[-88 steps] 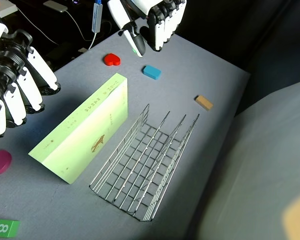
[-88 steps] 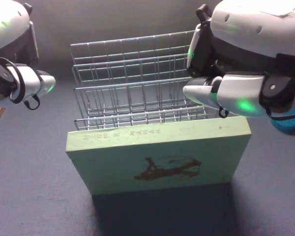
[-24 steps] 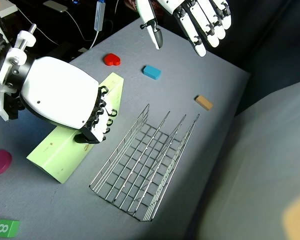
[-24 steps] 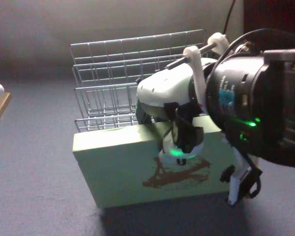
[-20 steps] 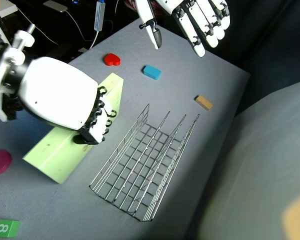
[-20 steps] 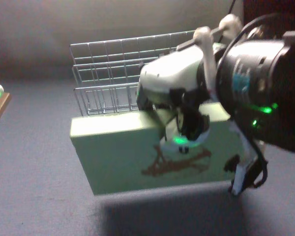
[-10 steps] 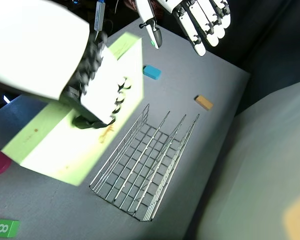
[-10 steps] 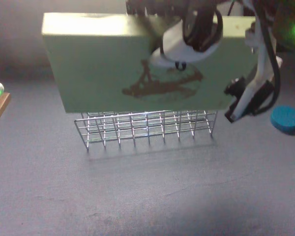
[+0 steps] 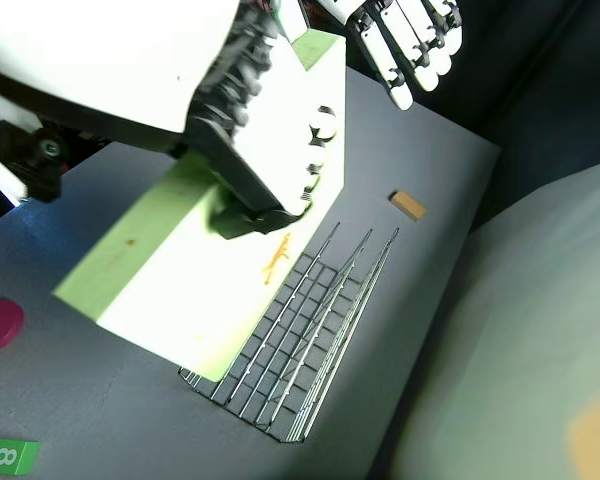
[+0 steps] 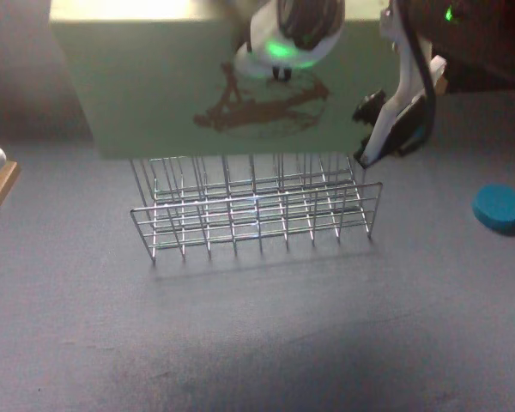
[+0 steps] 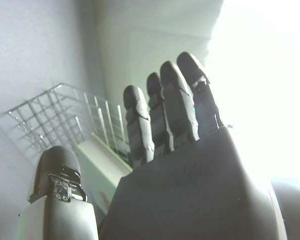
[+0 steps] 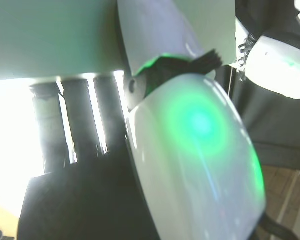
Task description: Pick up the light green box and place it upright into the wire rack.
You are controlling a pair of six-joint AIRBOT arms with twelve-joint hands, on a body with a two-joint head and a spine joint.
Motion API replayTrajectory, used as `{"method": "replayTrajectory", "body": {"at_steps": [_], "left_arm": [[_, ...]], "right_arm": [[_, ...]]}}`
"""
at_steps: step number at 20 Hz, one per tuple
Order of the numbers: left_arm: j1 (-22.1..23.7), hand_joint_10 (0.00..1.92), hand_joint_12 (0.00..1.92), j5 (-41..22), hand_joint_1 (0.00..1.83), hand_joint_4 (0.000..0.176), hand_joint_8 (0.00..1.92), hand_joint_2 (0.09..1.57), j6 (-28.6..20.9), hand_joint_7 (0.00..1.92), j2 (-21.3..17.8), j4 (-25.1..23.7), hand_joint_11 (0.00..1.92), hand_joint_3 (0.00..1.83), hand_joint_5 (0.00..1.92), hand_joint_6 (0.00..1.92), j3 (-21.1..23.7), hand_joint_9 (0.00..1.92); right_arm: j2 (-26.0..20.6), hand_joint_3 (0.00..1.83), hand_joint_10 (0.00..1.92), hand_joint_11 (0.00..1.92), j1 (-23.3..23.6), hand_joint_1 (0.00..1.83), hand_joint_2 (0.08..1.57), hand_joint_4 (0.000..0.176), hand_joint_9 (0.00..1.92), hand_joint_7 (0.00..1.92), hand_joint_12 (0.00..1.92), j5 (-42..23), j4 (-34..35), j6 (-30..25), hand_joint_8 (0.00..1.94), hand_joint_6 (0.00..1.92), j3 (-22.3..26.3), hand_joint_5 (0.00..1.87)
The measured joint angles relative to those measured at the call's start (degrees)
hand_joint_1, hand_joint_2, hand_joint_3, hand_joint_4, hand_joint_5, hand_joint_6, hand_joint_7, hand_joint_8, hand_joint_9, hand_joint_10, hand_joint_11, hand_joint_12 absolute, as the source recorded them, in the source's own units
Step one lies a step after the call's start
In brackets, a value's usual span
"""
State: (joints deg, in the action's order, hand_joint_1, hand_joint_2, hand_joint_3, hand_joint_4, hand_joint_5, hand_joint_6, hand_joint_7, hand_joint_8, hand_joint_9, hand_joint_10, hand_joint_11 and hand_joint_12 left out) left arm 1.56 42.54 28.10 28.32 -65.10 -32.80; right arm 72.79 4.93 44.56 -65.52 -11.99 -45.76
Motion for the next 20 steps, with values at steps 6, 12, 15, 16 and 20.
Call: {"method": "replayTrajectory", "body": {"at_steps": [6,12,15,16,20], "left_arm": [[0.0,0.00,0.74,-0.2,0.23,0.042,0.00,1.19,0.1,0.29,0.0,0.0,0.00,0.00,0.40,0.00,0.0,0.28],[0.3,0.00,0.73,-0.5,0.22,0.044,0.00,1.19,2.1,0.30,0.0,0.2,0.00,0.00,0.40,0.00,0.1,0.28],[0.3,0.00,0.73,-0.7,0.22,0.043,0.00,1.19,2.1,0.30,0.0,0.7,0.00,0.00,0.40,0.00,0.1,0.28],[0.3,0.00,0.73,-0.6,0.22,0.043,0.00,1.19,2.1,0.30,0.0,0.9,0.00,0.00,0.41,0.00,0.1,0.29],[0.3,0.00,0.76,-0.5,0.22,0.043,0.00,1.20,2.1,0.31,0.0,0.9,0.00,0.00,0.42,0.00,0.1,0.29]], "right_arm": [[1.6,0.00,1.49,0.72,-2.3,1.35,1.20,0.000,0.79,0.85,1.48,-0.6,-2.8,-1.6,1.21,1.21,-1.0,0.70],[3.2,0.00,1.49,0.73,-5.0,1.35,1.20,0.000,0.78,0.85,1.49,-0.9,-2.7,-1.8,1.21,1.21,-2.7,0.69],[4.2,0.00,1.49,0.72,-5.9,1.35,1.20,0.000,0.78,0.85,1.49,-1.0,-3.1,-2.0,1.21,1.21,-4.3,0.70],[4.7,0.00,1.49,0.72,-6.3,1.35,1.20,0.000,0.78,0.85,1.49,-1.1,-3.1,-2.1,1.21,1.21,-5.0,0.70],[6.2,0.00,1.49,0.72,-8.0,1.35,1.20,0.000,0.78,0.86,1.49,-1.3,-3.2,-2.4,1.21,1.21,-6.8,0.69]]}}
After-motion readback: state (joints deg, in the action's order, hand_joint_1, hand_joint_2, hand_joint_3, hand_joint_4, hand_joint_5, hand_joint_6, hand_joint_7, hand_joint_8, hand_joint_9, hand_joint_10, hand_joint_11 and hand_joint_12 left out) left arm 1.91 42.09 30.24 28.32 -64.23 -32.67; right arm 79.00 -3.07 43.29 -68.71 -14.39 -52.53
